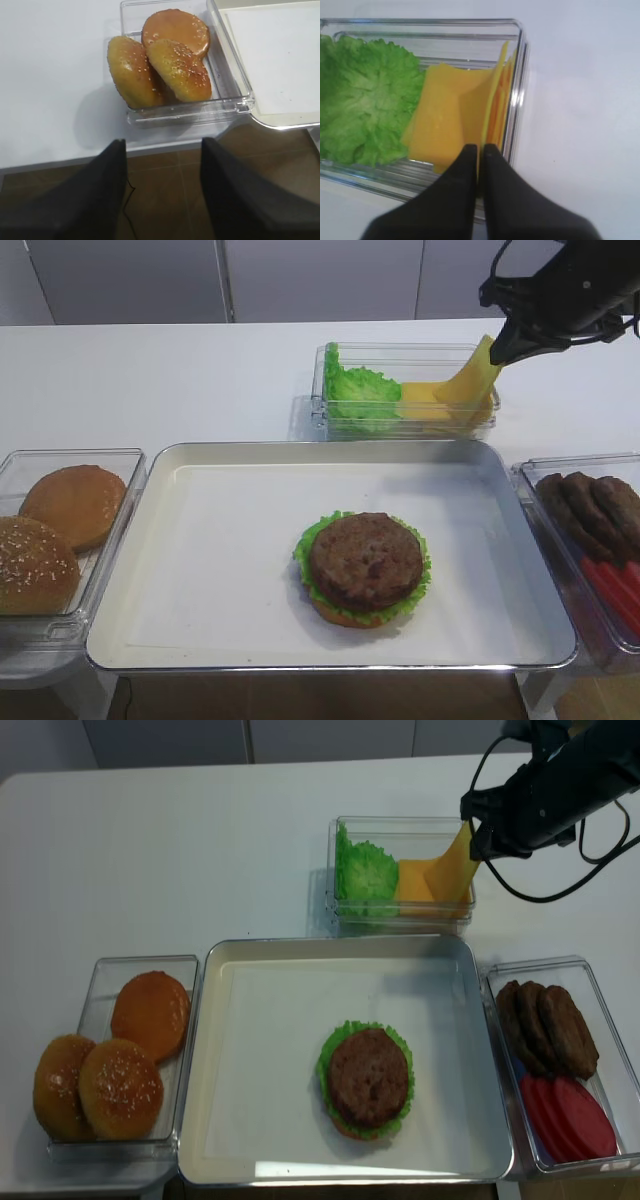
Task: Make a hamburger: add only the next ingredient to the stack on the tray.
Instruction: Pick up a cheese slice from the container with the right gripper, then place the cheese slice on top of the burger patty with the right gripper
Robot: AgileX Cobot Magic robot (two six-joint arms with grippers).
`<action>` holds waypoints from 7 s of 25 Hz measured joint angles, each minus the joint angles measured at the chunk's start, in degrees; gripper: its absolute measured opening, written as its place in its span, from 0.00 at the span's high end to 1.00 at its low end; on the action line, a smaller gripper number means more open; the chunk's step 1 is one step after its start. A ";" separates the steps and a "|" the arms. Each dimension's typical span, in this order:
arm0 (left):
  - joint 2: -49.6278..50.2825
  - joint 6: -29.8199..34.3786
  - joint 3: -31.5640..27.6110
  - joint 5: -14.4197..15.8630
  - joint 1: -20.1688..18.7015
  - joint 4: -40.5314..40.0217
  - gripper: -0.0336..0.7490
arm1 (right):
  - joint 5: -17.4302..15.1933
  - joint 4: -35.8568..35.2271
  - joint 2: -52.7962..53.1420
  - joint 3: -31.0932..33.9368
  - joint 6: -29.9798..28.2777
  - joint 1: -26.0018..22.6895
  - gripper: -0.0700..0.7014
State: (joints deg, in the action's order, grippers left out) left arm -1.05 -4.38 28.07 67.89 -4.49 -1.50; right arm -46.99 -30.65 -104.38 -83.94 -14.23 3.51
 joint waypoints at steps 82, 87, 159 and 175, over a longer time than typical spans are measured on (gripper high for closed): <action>0.00 0.00 0.00 0.00 0.00 0.00 0.50 | -11.10 -2.46 22.88 12.09 1.23 30.12 0.86; 0.00 0.00 0.00 0.00 0.00 0.00 0.50 | -11.23 -1.48 22.19 12.09 1.23 30.12 0.86; 0.00 0.00 0.00 0.00 0.00 0.00 0.50 | -10.63 12.83 12.21 12.09 2.29 30.12 0.86; 0.00 0.00 0.00 0.00 0.00 0.00 0.50 | -9.54 16.92 10.87 12.09 3.56 30.12 0.76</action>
State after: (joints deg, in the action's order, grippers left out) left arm -1.05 -4.38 28.07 67.89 -4.49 -1.50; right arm -56.53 -13.73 -93.51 -71.85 -10.68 33.63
